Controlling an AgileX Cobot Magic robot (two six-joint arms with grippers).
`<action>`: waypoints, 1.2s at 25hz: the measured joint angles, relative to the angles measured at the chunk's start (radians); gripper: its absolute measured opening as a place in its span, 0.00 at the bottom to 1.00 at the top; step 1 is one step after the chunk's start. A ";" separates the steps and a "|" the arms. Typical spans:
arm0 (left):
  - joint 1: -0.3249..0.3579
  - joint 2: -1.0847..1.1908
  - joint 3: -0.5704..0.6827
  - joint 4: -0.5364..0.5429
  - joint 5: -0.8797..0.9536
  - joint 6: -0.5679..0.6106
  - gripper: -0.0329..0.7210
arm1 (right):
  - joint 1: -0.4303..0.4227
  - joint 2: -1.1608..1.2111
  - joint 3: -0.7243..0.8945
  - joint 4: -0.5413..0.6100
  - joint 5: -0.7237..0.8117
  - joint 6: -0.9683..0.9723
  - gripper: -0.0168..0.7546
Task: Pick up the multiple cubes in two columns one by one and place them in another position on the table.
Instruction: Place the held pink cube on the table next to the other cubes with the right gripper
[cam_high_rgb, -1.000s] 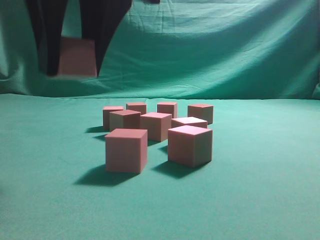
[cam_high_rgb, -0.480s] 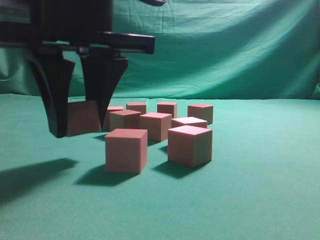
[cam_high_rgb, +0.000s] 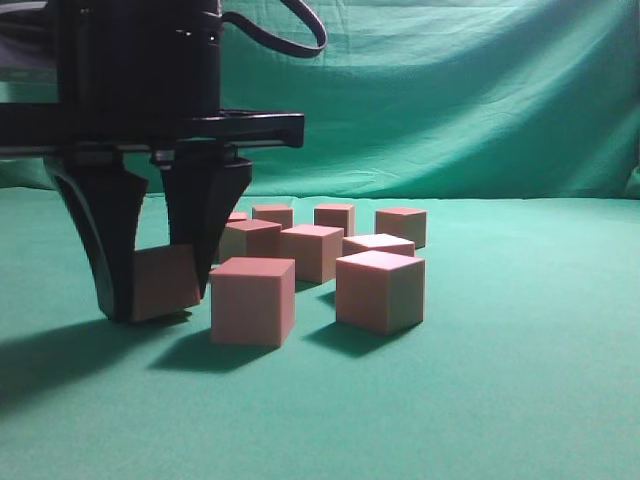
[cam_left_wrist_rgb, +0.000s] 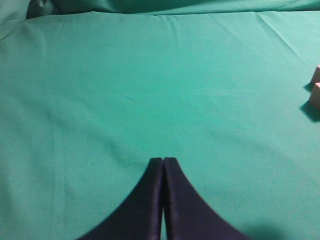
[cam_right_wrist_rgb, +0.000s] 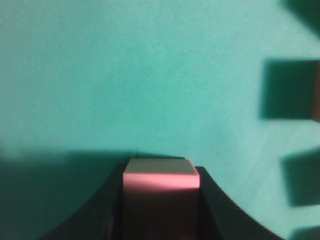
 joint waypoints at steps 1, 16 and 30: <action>0.000 0.000 0.000 0.000 0.000 0.000 0.04 | 0.000 0.002 0.000 0.000 0.000 0.000 0.36; 0.000 0.000 0.000 0.000 0.000 0.000 0.04 | 0.000 0.010 0.000 -0.004 0.003 0.000 0.66; 0.000 0.000 0.000 0.000 0.000 0.000 0.04 | 0.000 -0.176 -0.043 -0.169 0.035 0.000 0.69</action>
